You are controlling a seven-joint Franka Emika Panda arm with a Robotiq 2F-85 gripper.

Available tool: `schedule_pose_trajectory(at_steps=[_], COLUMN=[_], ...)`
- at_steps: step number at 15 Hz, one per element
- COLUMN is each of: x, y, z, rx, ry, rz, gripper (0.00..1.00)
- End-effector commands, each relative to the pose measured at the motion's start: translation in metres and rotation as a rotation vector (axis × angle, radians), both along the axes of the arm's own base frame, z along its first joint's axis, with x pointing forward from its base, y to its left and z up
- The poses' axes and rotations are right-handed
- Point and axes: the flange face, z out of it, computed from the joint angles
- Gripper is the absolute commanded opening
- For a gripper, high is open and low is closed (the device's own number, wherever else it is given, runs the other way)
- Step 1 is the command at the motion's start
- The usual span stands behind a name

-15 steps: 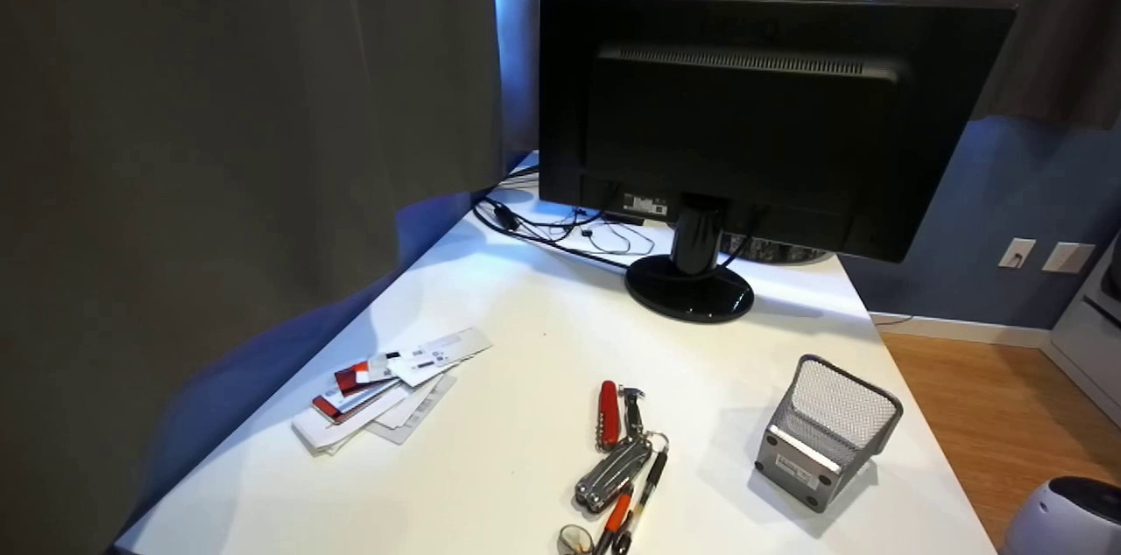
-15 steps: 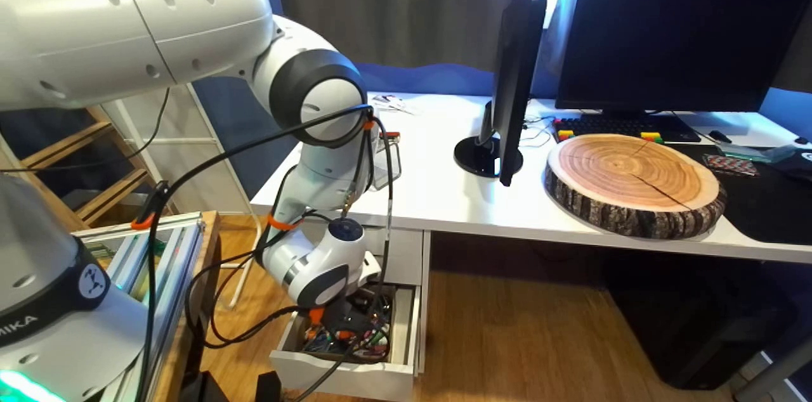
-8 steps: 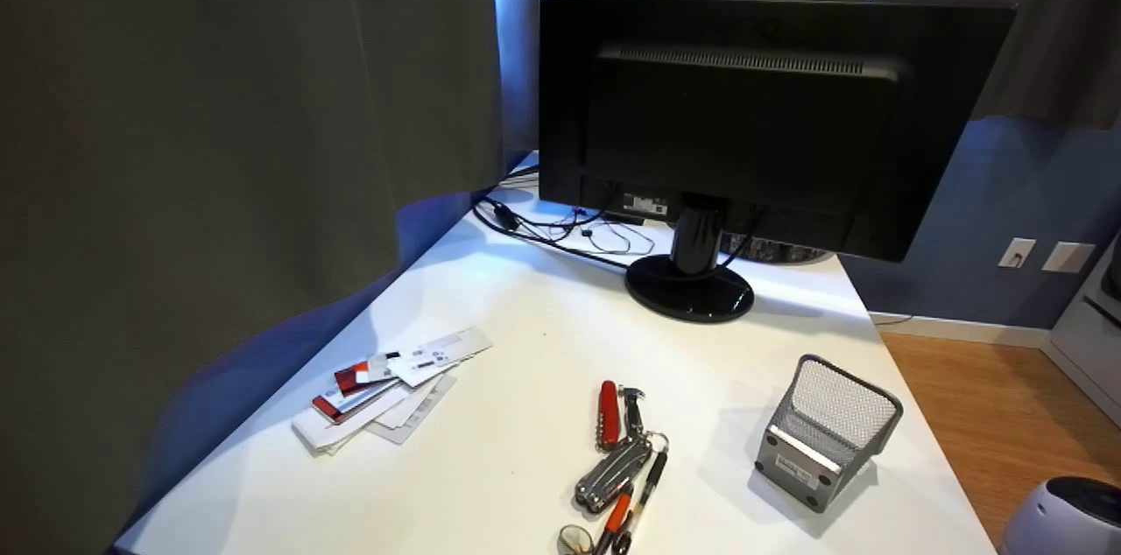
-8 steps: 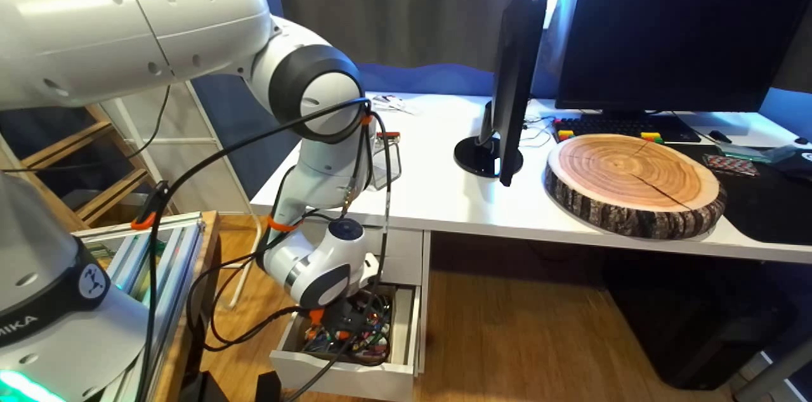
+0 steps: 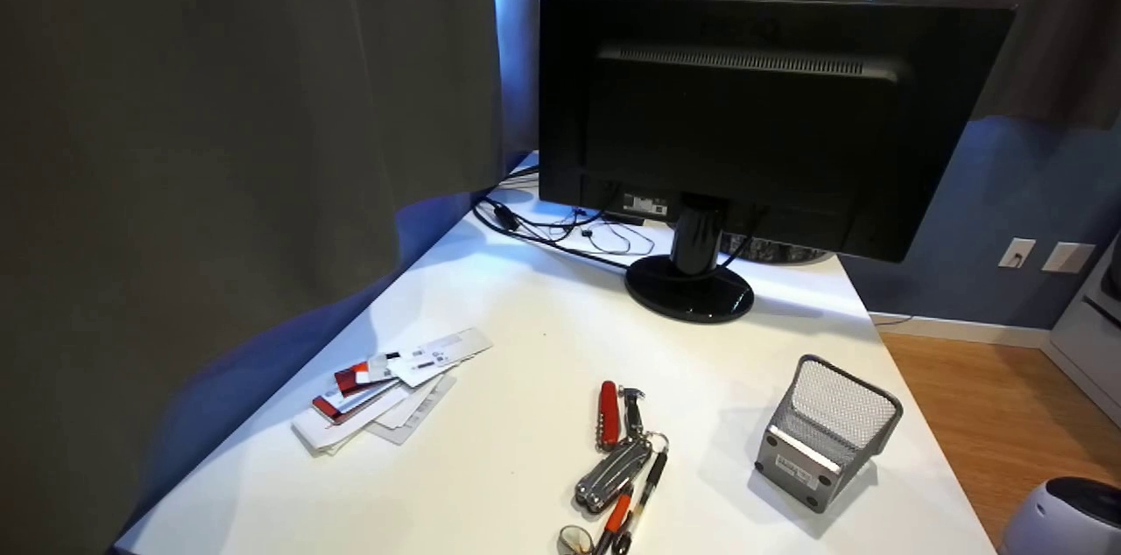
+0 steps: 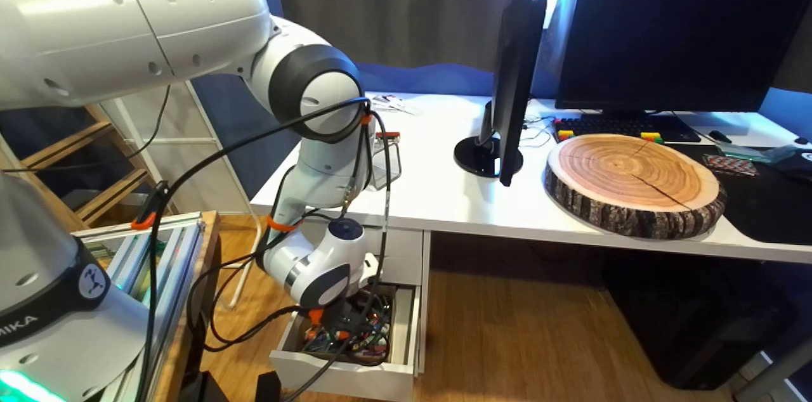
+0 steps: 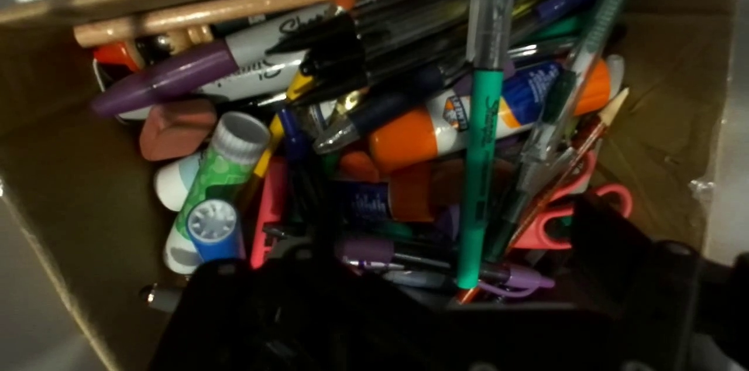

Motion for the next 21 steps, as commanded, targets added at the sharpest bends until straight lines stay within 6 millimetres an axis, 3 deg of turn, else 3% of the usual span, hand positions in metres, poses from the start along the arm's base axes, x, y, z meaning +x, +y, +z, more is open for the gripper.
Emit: schedule_pose_trajectory(at_steps=[1, 3, 12, 19, 20, 21], x=[0.002, 0.003, 0.000, -0.003, -0.004, -0.004], y=[0.006, 0.006, 0.011, 0.008, 0.009, 0.009], z=[-0.001, -0.001, -0.002, -0.010, -0.010, -0.010], rx=[-0.007, -0.009, -0.025, -0.032, -0.027, -0.028], ry=[-0.003, -0.005, 0.001, 0.008, 0.016, 0.019], rz=[-0.003, -0.008, -0.043, -0.066, -0.061, -0.060], gripper=[0.75, 0.67, 0.02, 0.00, 0.10, 0.28])
